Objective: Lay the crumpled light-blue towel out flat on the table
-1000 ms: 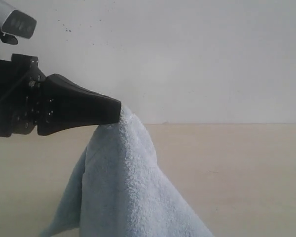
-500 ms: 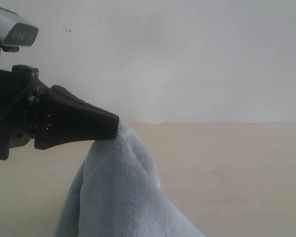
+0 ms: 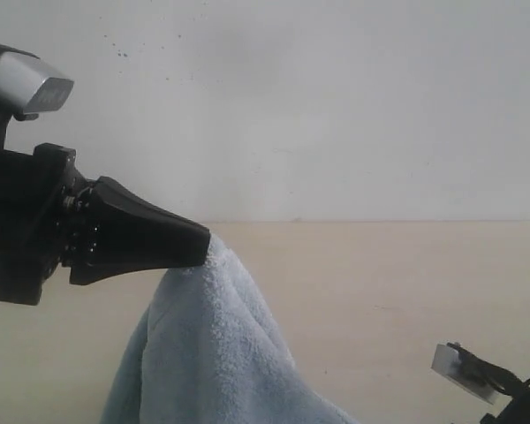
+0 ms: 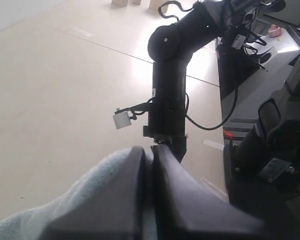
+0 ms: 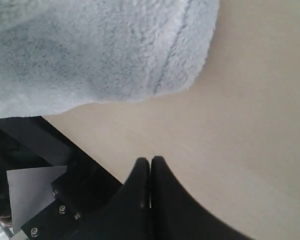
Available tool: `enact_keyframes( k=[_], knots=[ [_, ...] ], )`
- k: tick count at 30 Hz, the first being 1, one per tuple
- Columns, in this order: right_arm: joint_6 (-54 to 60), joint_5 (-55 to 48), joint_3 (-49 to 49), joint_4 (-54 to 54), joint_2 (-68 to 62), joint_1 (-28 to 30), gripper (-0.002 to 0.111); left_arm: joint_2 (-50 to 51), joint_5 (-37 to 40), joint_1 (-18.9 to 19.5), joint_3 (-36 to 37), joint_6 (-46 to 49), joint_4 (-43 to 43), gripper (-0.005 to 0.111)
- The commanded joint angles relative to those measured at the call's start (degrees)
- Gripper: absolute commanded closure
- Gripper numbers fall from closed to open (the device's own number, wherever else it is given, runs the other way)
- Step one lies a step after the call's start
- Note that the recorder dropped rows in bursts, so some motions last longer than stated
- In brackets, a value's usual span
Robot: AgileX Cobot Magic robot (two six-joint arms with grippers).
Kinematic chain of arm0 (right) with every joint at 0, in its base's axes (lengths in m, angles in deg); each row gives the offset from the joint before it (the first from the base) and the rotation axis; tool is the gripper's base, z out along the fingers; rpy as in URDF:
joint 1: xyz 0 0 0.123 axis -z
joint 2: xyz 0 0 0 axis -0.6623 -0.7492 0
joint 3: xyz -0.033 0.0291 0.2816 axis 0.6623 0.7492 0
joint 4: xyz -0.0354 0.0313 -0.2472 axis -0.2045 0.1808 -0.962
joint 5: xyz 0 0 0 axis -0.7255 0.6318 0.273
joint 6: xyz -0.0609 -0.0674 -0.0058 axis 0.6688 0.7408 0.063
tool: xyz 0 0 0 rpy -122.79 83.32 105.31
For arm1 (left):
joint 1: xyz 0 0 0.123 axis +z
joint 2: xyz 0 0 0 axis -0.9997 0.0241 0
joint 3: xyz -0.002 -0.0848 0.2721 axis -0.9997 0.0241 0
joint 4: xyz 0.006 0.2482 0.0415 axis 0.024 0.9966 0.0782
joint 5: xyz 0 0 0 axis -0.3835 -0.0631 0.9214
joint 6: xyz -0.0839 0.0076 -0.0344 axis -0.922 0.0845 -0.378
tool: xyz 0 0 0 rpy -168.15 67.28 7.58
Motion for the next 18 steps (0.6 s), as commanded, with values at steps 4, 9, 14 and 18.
enact_keyframes(
  k=[4,9,14,18],
  knots=[
    [2.3,1.9,-1.1,0.3,-1.0,0.0,0.092,-0.4,1.5,-0.2,0.3,0.3,-1.3,0.103],
    [-0.9,5.3,-1.1,0.3,-1.0,0.0,0.059,-0.4,1.4,-0.2,0.3,0.2,-1.3,0.103],
    [-1.5,9.9,-1.1,1.9,-1.0,0.0,0.047,-0.4,1.4,-0.2,0.3,0.0,-1.3,0.103],
    [-0.6,12.8,-1.1,4.0,-1.0,0.0,0.047,-0.4,1.7,-0.2,0.3,0.0,-1.3,0.103]
  ],
)
